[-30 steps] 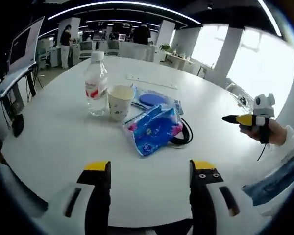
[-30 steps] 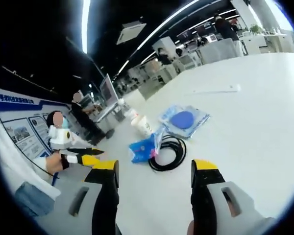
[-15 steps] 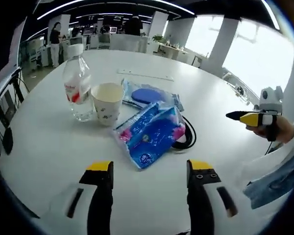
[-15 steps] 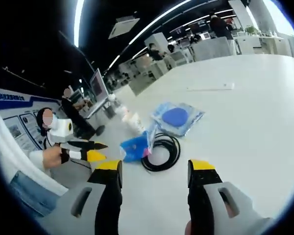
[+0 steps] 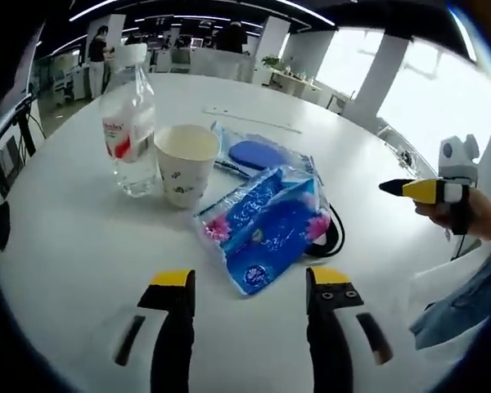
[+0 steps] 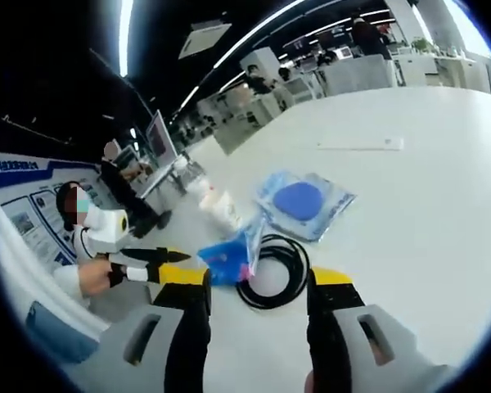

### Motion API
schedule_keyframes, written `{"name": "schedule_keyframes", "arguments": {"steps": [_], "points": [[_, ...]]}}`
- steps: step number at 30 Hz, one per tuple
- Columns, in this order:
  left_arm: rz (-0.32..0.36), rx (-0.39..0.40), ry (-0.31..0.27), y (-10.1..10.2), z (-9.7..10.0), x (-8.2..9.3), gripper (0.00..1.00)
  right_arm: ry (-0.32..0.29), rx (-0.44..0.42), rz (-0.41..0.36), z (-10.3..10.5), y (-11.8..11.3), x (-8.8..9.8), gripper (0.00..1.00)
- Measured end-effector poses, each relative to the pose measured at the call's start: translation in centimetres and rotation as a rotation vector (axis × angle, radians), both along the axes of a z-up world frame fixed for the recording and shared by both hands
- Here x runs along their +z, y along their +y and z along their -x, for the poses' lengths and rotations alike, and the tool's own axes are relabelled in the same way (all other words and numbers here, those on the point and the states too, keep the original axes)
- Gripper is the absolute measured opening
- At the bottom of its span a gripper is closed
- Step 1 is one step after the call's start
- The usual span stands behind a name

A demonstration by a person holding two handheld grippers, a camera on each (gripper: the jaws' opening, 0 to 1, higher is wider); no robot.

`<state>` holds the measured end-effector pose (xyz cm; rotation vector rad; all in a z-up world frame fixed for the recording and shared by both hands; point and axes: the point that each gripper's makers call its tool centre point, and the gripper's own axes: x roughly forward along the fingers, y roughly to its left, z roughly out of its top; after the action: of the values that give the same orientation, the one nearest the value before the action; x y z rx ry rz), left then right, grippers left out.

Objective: Arrange the tabletop items into an orderly group along one side of the table until the central work area is clear of visible clutter.

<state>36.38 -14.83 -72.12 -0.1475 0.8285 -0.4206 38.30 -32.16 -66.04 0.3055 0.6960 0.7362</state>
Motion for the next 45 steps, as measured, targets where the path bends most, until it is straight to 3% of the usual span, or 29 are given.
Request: {"name": "schedule_keyframes", "arguments": {"steps": [5,8,16,21,25,31,34,39,42,45], "points": [[-0.003,-0.02,0.029,0.2,-0.3,-0.7,0.48,0.021,0.056,0.033,0.2,2.4,-1.2,0.42],[-0.069,-0.064,0.03,0.6,-0.4,-1.3,0.45,0.013,0.11,0.089,-0.2,3.8,-1.8,0.42],[0.003,-0.056,0.038,0.0,-1.4,-1.7,0.34,0.021,0.11,0.125,-2.4,5.8,-2.6,0.37],[0.022,-0.072,0.047,-0.5,-1.8,-2.4,0.34,0.054,0.095,0.134,-2.7,6.3,-3.4,0.35],[0.035,-0.073,0.055,-0.4,-1.8,-2.9,0.25,0.081,0.147,0.155,-2.6,7.0,-4.5,0.34],[0.062,-0.053,0.06,-0.4,-1.7,-3.2,0.11,0.104,0.169,0.202,-2.6,7.2,-6.2,0.27],[0.076,-0.032,0.063,-0.5,-1.9,-3.3,0.09,0.115,0.175,0.229,-2.2,7.0,-6.8,0.14],[0.079,-0.023,0.052,-0.6,-2.1,-2.8,0.02,0.096,0.159,0.231,-2.6,6.7,-6.4,0.03],[0.075,-0.041,0.044,-1.1,-2.2,-2.3,0.01,0.09,0.163,0.255,-2.1,6.1,-6.4,0.0],[0.053,-0.062,0.038,-1.4,-2.3,-2.0,0.0,0.112,0.135,0.231,-1.8,5.6,-6.4,0.0]]}}
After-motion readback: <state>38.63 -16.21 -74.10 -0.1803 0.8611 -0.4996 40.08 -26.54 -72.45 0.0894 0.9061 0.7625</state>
